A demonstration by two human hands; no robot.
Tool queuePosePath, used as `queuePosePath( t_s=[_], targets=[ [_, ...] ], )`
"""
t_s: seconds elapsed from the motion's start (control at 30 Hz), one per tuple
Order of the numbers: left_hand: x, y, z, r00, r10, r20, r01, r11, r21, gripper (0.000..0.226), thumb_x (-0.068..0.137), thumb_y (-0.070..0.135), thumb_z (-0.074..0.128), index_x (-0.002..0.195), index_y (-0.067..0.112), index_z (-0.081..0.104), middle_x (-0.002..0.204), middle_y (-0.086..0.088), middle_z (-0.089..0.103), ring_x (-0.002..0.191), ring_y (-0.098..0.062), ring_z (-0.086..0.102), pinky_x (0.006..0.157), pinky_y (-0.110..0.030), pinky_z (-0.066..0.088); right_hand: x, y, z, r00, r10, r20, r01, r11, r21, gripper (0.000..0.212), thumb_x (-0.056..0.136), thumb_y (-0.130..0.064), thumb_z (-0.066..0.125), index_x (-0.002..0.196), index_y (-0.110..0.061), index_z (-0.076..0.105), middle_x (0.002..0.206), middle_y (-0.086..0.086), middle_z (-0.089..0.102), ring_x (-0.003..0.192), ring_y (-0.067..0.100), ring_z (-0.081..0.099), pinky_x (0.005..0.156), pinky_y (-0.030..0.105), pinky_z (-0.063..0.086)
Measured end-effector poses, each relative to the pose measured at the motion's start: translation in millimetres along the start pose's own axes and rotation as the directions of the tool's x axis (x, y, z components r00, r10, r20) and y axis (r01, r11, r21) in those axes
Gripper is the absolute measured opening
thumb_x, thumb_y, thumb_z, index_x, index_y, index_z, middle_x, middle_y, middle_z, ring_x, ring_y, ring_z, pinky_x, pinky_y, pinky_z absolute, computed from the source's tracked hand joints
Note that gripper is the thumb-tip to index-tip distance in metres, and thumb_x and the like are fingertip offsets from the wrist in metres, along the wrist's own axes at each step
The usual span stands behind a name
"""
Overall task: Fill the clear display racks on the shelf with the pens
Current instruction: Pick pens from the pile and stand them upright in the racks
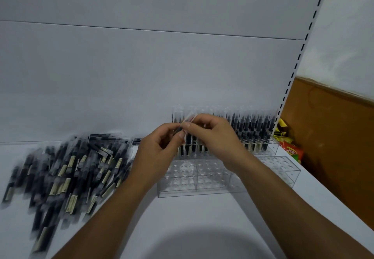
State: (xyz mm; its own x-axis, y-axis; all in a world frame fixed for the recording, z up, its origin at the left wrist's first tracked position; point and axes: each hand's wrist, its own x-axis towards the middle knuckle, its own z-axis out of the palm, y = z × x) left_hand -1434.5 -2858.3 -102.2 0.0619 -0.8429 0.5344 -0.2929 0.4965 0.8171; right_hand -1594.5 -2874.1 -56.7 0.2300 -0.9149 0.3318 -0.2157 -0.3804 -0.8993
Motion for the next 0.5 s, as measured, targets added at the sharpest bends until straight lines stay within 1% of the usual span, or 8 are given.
queuePosePath(
  t_s=[0.03,0.07,0.13,0.17,0.2,0.27,0.37,0.5],
  targets=[
    [0,0,-1,1.0,0.0,-0.031,0.002,0.999,0.054,0.016,0.086,0.045,0.066,0.102,0.044,0.064,0.088,0.012,0.069,0.083,-0.007,0.064,0.067,-0.023,0.051,2,-1,-4,0.999,0.009,-0.033,-0.007,0.999,0.04,0.011,0.09,-0.029,0.067,0.091,-0.02,0.073,0.07,-0.004,0.063,0.057,0.003,0.054,0.053,0.018,0.044],
    [1,-1,-3,0.998,-0.007,-0.066,0.015,0.992,0.124,0.026,0.081,0.052,0.067,0.104,0.043,0.063,0.092,0.018,0.067,0.089,-0.001,0.062,0.072,-0.02,0.048,4,-3,-9,0.996,0.022,-0.081,-0.015,0.996,0.085,0.01,0.092,-0.027,0.065,0.092,-0.019,0.071,0.072,-0.007,0.066,0.056,0.003,0.057,0.05,0.018,0.044],
    [3,-4,-6,0.994,-0.045,-0.099,0.069,0.964,0.256,0.048,0.075,0.066,0.065,0.113,0.038,0.057,0.108,0.023,0.06,0.102,0.001,0.055,0.084,-0.026,0.045,10,-6,-24,0.981,0.046,-0.191,-0.02,0.991,0.136,0.009,0.095,-0.025,0.061,0.093,-0.019,0.067,0.081,-0.006,0.072,0.056,0.004,0.061,0.049,0.019,0.046],
    [3,-5,-8,0.994,-0.083,-0.075,0.102,0.945,0.311,0.059,0.073,0.072,0.061,0.119,0.036,0.055,0.117,0.022,0.055,0.111,-0.002,0.051,0.09,-0.029,0.043,13,-7,-31,0.971,0.036,-0.235,-0.011,0.994,0.106,0.008,0.096,-0.025,0.06,0.093,-0.019,0.066,0.085,-0.005,0.073,0.056,0.005,0.062,0.05,0.021,0.048],
    [3,-6,-8,0.99,-0.135,-0.03,0.136,0.923,0.36,0.069,0.07,0.076,0.055,0.125,0.034,0.052,0.125,0.02,0.051,0.12,-0.006,0.046,0.095,-0.031,0.039,15,-7,-36,0.964,0.006,-0.266,0.004,0.999,0.039,0.009,0.096,-0.025,0.06,0.091,-0.02,0.065,0.086,-0.003,0.073,0.056,0.006,0.062,0.051,0.023,0.049],
    [2,-9,-8,0.968,-0.243,0.061,0.198,0.891,0.408,0.082,0.066,0.079,0.05,0.134,0.034,0.047,0.14,0.014,0.045,0.13,-0.009,0.039,0.098,-0.031,0.033,19,-6,-42,0.956,-0.075,-0.283,0.039,0.99,-0.133,0.012,0.097,-0.027,0.06,0.086,-0.023,0.062,0.085,-0.004,0.071,0.054,0.007,0.06,0.055,0.026,0.05],
    [1,-14,-8,0.937,-0.325,0.128,0.251,0.881,0.402,0.082,0.069,0.079,0.048,0.139,0.037,0.043,0.148,0.015,0.038,0.133,-0.008,0.036,0.097,-0.028,0.03,22,-3,-41,0.959,-0.144,-0.243,0.064,0.949,-0.31,0.012,0.096,-0.029,0.059,0.086,-0.025,0.061,0.084,-0.01,0.067,0.058,0.009,0.061,0.063,0.032,0.056],
    [0,-17,-9,0.929,-0.35,0.117,0.271,0.862,0.429,0.074,0.076,0.075,0.05,0.139,0.037,0.044,0.149,0.015,0.039,0.133,-0.008,0.038,0.1,-0.031,0.032,26,1,-36,0.973,-0.177,-0.145,0.087,0.873,-0.48,0.01,0.095,-0.032,0.061,0.09,-0.023,0.062,0.08,-0.013,0.064,0.065,0.014,0.062,0.068,0.035,0.056]
  ],
)
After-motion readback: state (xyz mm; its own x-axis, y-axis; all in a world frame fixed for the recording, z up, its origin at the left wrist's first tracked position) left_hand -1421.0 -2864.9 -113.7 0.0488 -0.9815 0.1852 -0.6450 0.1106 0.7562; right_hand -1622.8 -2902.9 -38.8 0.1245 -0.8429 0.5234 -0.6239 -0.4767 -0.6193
